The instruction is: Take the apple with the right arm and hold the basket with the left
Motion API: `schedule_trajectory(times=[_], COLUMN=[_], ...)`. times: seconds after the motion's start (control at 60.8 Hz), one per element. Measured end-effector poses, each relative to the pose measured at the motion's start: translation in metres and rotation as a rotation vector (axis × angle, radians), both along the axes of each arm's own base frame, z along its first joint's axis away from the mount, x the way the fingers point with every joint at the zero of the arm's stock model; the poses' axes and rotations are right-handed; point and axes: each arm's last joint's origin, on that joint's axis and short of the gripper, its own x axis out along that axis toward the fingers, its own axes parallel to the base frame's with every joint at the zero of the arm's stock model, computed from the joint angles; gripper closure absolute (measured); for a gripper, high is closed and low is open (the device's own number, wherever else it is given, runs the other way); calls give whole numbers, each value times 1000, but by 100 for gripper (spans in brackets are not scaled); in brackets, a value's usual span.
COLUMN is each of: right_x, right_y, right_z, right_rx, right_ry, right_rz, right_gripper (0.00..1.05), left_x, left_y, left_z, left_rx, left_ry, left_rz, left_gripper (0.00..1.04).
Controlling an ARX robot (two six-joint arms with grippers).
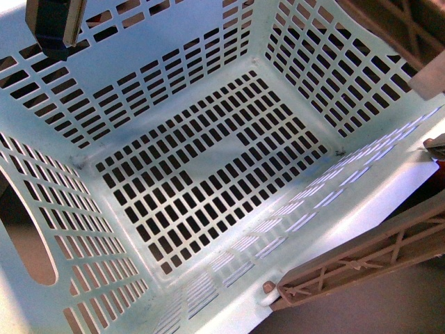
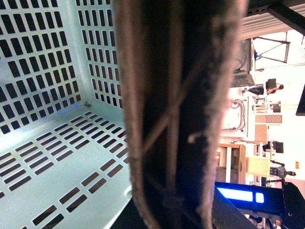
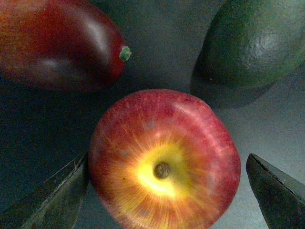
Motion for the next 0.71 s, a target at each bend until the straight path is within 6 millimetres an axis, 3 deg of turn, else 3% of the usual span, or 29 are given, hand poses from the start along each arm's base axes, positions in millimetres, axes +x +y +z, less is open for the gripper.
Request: schedule_trajectory(times=[0.099,0.23,0.395,0.56,0.708], right_x=[0,-4,-19,-36,-45], right_y=[0,2,2,5,11], right_z=[-4,-6,-3,20,55], right_rx=[5,6,18,13,-17], right_ry=[-12,-9,1,-10,-55], right_rz=[7,18,34,99,202], right_gripper=[9,24,28,29,29], left_x=[0,0,0,0,0], left_y=[0,0,0,0,0], left_z=[0,0,0,0,0], left_rx=[0,0,0,0,0], left_ry=[0,0,0,0,0], left_rz=[0,0,0,0,0], left_gripper=[98,98,98,98,98])
